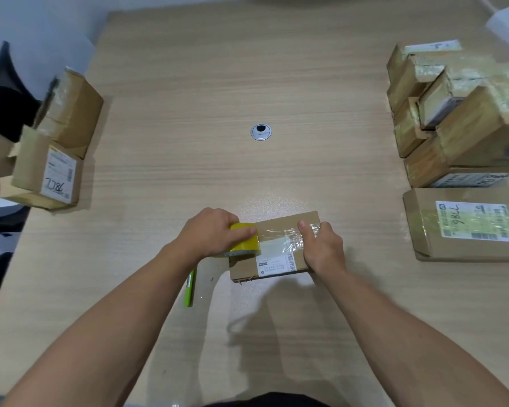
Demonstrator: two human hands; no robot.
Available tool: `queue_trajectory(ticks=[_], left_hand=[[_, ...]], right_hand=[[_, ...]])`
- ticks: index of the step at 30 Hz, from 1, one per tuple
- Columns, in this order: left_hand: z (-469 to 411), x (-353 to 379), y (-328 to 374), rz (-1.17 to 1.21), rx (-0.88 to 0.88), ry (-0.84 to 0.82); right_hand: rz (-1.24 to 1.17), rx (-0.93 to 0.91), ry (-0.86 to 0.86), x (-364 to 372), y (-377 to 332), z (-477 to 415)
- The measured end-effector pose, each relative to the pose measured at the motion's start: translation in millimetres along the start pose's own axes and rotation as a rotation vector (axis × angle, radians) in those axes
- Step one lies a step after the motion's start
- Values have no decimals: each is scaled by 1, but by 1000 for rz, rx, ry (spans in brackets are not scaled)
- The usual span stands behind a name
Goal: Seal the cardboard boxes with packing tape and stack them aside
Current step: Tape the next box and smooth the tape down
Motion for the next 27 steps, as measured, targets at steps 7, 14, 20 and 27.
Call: queue_trajectory(ticks=[7, 14, 20, 27], left_hand=[[-4, -5, 8, -288, -115, -40], [-4, -3, 3, -114, -119, -53], [17, -5, -15, 358, -49, 62], [26, 9, -22, 557, -44, 195]], right_hand=[[-73, -30, 3, -1, 2, 0], [-76, -25, -2, 0, 5, -4], [-68, -16, 15, 0, 6, -7], [-248, -13, -138, -12, 4, -12]])
Point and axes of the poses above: each hand's wrist, its own z-axis away from the middle knuckle, its own x-axis out of the palm, y = z × x, the point moved 2 cm from there along -z, towards the middle knuckle, and after that the axes turned 12 degrees about x, right-handed, at the moved point
